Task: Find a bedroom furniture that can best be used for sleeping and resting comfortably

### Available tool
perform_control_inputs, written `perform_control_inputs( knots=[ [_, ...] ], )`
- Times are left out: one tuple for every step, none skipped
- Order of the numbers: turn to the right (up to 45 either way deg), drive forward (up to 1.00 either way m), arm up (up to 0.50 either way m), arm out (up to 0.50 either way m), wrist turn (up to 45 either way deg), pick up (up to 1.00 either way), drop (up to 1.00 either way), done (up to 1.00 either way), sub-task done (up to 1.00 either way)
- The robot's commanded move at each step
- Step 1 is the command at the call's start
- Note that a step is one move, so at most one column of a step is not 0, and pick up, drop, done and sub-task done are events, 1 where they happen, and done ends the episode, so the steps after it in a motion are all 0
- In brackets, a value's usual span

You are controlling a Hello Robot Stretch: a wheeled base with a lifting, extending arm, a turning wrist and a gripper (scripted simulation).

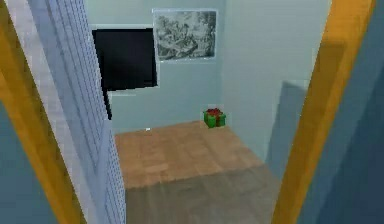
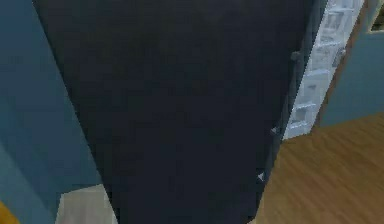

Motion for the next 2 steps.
perform_control_inputs(
  knots=[
    [0.0, 0.20, 0.00, 0.00, 0.0, 0.00, 0.00, 0.00, 0.00],
    [-9.0, 0.00, 0.00, 0.00, 0.0, 0.00, 0.00, 0.00, 0.00]
  ],
)
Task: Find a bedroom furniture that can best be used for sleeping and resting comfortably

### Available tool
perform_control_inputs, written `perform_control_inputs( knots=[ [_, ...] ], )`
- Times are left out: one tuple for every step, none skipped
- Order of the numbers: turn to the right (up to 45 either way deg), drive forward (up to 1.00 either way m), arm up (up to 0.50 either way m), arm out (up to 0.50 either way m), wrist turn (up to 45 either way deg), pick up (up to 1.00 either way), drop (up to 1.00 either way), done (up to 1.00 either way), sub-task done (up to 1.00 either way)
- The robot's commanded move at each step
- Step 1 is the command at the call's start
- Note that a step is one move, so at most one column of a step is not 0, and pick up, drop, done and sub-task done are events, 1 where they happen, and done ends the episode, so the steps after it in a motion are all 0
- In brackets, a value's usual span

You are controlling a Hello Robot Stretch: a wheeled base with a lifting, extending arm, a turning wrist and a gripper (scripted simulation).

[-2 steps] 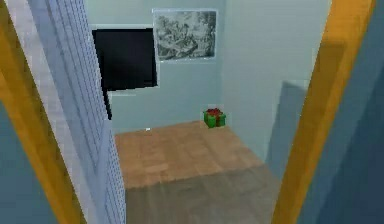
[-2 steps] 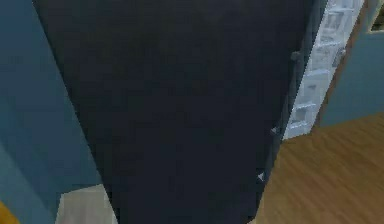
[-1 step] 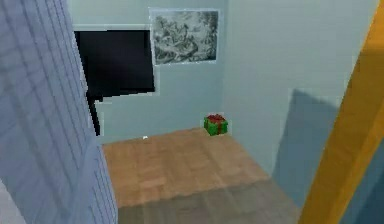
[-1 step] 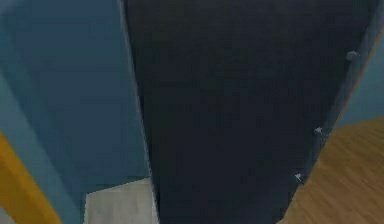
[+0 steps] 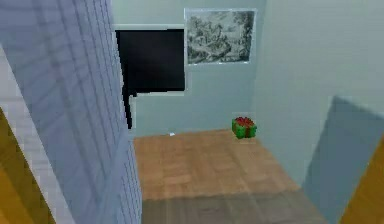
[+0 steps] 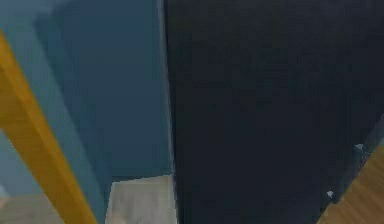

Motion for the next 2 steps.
perform_control_inputs(
  knots=[
    [0.0, 1.00, 0.00, 0.00, 0.0, 0.00, 0.00, 0.00, 0.00],
    [-6.0, 0.00, 0.00, 0.00, 0.0, 0.00, 0.00, 0.00, 0.00]
  ],
)
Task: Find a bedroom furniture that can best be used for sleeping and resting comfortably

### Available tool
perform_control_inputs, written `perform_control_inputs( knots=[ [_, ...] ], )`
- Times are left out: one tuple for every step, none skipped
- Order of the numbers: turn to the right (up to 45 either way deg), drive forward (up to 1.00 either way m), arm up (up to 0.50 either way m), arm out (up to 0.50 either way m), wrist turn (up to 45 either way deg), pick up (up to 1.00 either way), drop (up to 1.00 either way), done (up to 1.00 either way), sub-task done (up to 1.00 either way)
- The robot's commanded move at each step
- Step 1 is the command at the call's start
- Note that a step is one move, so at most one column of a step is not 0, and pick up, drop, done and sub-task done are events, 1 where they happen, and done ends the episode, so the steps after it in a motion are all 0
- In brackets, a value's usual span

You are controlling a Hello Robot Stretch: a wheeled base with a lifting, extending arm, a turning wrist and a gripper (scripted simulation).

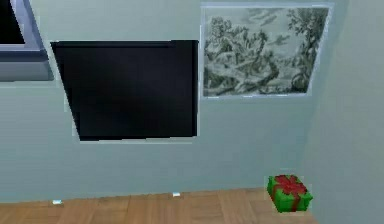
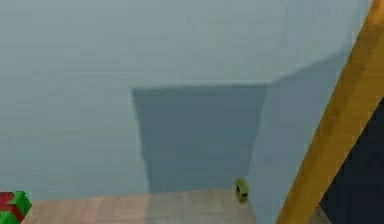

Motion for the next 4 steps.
perform_control_inputs(
  knots=[
    [0.0, 0.40, 0.00, 0.00, 0.0, 0.00, 0.00, 0.00, 0.00],
    [-42.0, 0.00, 0.00, 0.00, 0.0, 0.00, 0.00, 0.00, 0.00],
    [0.0, 0.55, 0.00, 0.00, 0.0, 0.00, 0.00, 0.00, 0.00],
    [-45.0, 0.00, 0.00, 0.00, 0.0, 0.00, 0.00, 0.00, 0.00]
  ],
)
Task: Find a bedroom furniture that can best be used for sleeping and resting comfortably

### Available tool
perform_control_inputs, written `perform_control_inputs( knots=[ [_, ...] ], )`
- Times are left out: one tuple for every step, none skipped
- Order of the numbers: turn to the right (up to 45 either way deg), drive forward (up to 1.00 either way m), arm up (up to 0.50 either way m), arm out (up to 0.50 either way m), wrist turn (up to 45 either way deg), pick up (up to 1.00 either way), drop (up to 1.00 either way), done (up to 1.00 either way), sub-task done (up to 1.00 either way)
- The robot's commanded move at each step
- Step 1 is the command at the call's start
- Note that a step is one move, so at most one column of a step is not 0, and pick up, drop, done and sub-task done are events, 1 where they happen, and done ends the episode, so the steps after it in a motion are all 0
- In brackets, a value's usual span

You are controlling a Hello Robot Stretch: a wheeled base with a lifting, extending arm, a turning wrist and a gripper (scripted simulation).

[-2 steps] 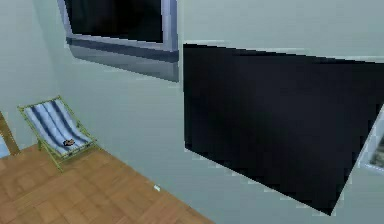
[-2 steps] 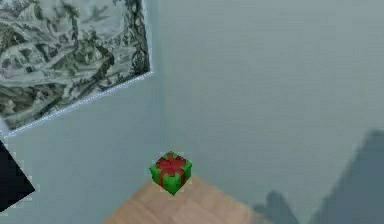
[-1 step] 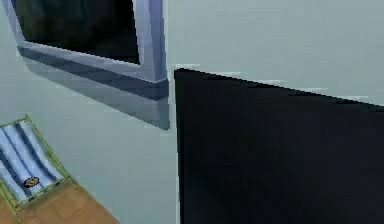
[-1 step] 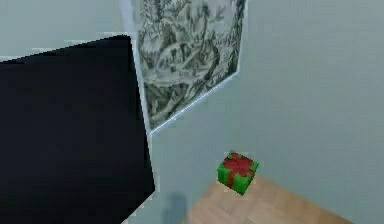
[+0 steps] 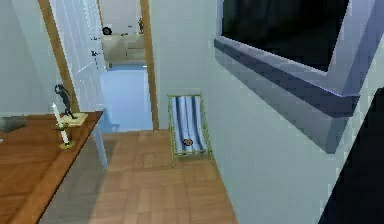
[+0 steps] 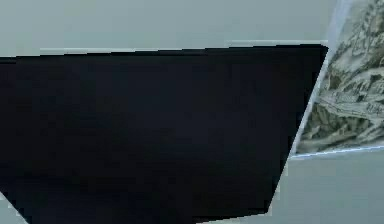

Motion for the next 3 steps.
perform_control_inputs(
  knots=[
    [-21.0, 0.00, 0.00, 0.00, 0.0, 0.00, 0.00, 0.00, 0.00],
    [0.0, 1.00, 0.00, 0.00, 0.0, 0.00, 0.00, 0.00, 0.00],
    [0.0, 1.00, 0.00, 0.00, 0.0, 0.00, 0.00, 0.00, 0.00]
  ],
)
